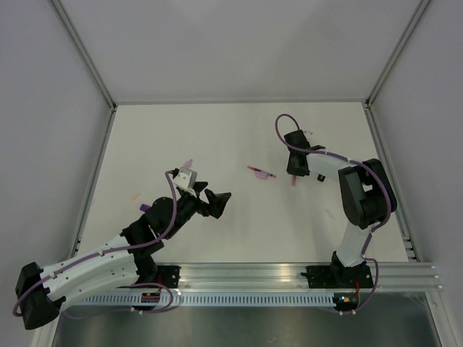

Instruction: Insert the pens into the pen caps

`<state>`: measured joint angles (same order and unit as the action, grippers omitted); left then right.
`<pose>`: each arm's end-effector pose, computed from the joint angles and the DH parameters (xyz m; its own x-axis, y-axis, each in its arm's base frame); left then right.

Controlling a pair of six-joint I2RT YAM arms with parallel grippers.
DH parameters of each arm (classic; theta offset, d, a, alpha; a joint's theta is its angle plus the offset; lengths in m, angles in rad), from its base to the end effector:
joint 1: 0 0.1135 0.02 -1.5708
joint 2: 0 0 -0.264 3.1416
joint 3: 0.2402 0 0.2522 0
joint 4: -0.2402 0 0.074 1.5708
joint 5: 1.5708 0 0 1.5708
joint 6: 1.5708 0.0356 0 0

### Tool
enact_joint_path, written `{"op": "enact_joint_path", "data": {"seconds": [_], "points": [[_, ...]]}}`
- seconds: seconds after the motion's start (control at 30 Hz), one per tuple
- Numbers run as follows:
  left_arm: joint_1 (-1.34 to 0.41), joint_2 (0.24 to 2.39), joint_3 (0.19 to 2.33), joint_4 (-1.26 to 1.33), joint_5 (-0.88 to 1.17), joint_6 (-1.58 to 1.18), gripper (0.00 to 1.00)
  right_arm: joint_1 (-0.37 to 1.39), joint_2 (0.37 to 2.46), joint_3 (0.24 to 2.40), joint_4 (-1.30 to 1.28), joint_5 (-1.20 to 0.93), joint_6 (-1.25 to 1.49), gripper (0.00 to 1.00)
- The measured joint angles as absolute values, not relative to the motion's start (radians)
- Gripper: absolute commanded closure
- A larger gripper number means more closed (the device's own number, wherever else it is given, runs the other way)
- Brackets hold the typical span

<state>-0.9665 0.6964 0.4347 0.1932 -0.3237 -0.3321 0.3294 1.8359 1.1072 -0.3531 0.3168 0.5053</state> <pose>0.1099 -0.1393 0.2700 -0.2323 -0.2075 -0.9502 0.5544 0.7745 -0.3047 0.3466 0.1068 0.1547 -0.8127 0.2083 -0.5442 0.2566 0.9664 -0.0133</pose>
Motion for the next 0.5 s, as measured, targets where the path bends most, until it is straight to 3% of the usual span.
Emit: {"op": "enact_joint_path", "data": {"seconds": [0.1,0.5], "points": [[-0.966,0.701,0.435,0.197,-0.31,-0.332,0.0,0.328,1.833,1.101,-0.341,0.309,0.508,1.0],[-0.966,0.764,0.434,0.247,-0.23,-0.332,0.01,0.326,1.588,0.91,-0.247,0.121,0.542,1.0]]}}
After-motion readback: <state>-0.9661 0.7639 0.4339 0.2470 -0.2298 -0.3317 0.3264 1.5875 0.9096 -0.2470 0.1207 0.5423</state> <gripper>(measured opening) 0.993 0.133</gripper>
